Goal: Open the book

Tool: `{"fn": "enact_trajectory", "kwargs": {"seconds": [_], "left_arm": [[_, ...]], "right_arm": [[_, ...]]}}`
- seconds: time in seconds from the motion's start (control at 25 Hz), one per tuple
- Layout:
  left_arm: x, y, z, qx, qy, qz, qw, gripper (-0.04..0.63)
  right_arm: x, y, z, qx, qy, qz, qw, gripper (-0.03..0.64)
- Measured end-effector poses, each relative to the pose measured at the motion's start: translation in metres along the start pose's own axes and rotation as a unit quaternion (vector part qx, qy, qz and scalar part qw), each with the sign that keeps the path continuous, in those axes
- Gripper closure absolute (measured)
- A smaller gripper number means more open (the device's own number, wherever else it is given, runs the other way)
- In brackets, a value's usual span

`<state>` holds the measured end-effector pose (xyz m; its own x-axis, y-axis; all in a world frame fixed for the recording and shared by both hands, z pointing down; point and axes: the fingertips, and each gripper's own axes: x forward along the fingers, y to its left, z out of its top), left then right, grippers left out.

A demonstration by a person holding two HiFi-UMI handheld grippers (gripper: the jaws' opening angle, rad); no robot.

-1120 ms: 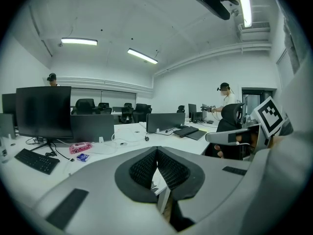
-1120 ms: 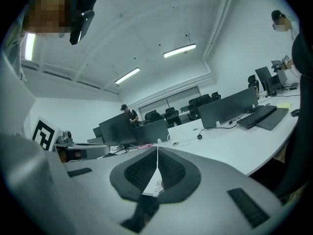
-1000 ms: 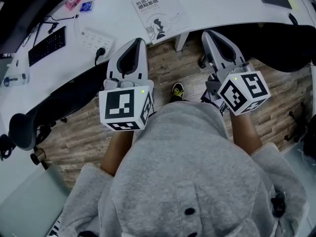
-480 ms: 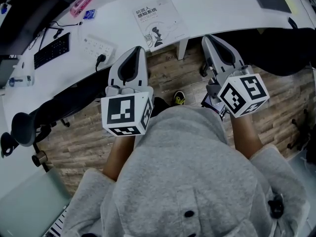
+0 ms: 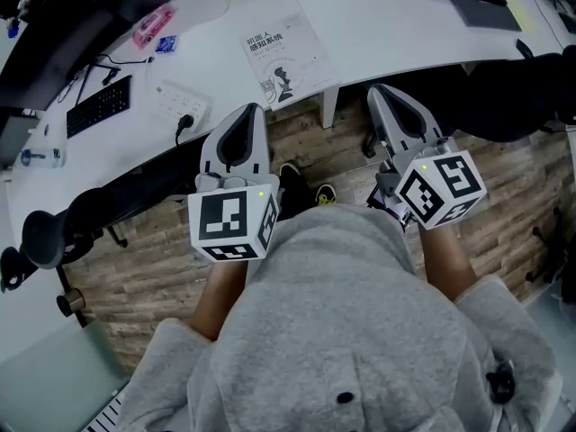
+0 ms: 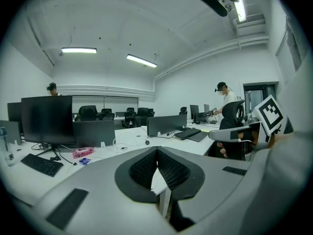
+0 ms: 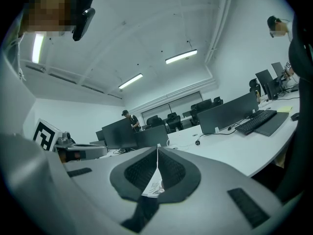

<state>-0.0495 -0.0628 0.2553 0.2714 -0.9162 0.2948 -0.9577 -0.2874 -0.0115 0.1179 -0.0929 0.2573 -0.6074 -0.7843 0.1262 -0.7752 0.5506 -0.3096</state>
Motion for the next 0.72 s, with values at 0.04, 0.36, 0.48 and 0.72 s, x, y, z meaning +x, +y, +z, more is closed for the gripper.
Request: {"fn": "enact_trajectory", "kwargs": {"seconds": [0.04, 0.36, 0.48, 0.72], "left_arm": [[0.000, -0.001, 0.000, 0.000, 0.000, 0.000, 1.0000, 0.584], [-0.001, -0.003, 0.000, 0.003, 0.003, -0.002, 1.0000, 0.584], [0.002, 0.000, 0.000, 0.005, 0.004, -0.004, 1.0000, 0.584], [0.013, 0.007, -0.002, 0.004, 0.006, -0.009, 0.9999, 0.584]], "right_arm": [[-0.001, 0.000, 0.000, 0.000, 0.001, 0.000, 1.000, 0.591], [-0.002, -0.001, -0.001, 0.002, 0.002, 0.002, 1.000, 0.591], [0.001, -0.001, -0.002, 0.004, 0.001, 0.000, 1.000, 0.591], [0.013, -0.004, -0.003, 0.007, 0.004, -0.004, 1.000, 0.591]]}}
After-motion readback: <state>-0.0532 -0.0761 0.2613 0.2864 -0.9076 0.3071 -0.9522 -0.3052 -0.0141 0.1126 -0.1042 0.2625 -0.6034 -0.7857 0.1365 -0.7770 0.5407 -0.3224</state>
